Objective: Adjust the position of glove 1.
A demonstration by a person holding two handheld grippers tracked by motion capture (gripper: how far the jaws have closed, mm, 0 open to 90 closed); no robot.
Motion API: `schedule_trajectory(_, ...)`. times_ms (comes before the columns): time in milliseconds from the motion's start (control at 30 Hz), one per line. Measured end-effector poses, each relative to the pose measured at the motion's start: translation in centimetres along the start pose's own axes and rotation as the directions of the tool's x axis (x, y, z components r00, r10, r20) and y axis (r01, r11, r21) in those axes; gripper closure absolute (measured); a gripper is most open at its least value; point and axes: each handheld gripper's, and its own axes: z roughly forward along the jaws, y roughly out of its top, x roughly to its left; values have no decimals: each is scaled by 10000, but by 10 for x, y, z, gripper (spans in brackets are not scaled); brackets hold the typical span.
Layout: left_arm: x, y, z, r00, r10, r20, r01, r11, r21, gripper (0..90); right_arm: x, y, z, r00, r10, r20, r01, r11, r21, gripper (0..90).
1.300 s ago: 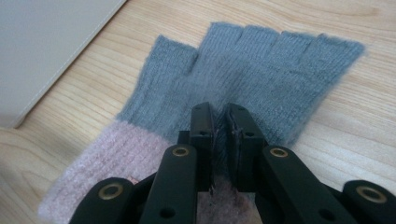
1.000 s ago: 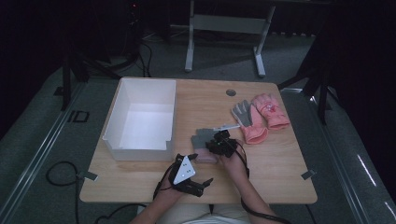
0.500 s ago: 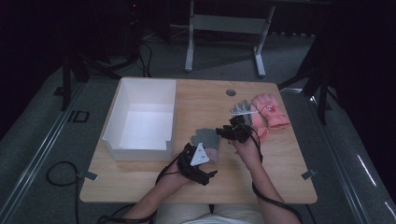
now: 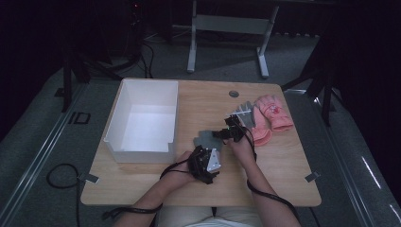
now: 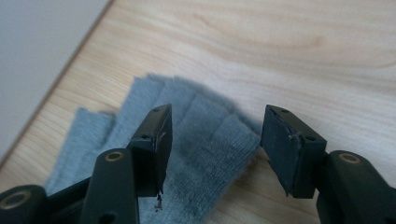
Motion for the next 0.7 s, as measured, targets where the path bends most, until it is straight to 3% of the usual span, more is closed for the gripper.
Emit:
schedule_trajectory(133,0,1,1,9998,107,-189,-104,9998,192,276,1,-3,7,10000,1,45,-1,9999,107,405)
schedule_trajectory(233,3,0,3,9981,162,-591,-148,9996,242,433,2,-3,8,10000,0,-92,2,9999,150,420)
schedule_trajectory(267,6,-1,2,9989,95,-466,-86,9998,199,522,3,-3,8,9999,-85,-134,88,9998,181,425)
schedule_trajectory(367,11,-4,0,9997,-174,-192,173,9998,-21,643,2,-3,9,9980,119,-626,-107,9997,203,460)
schedule_trajectory(567,16,-8,0,9988,-462,169,467,9985,-297,700,5,-1,13,9880,244,-1528,-178,9989,442,534)
schedule_trajectory(700,18,-8,-1,9979,-575,305,583,9980,-262,710,11,-1,17,9803,374,-1942,-240,9972,710,675)
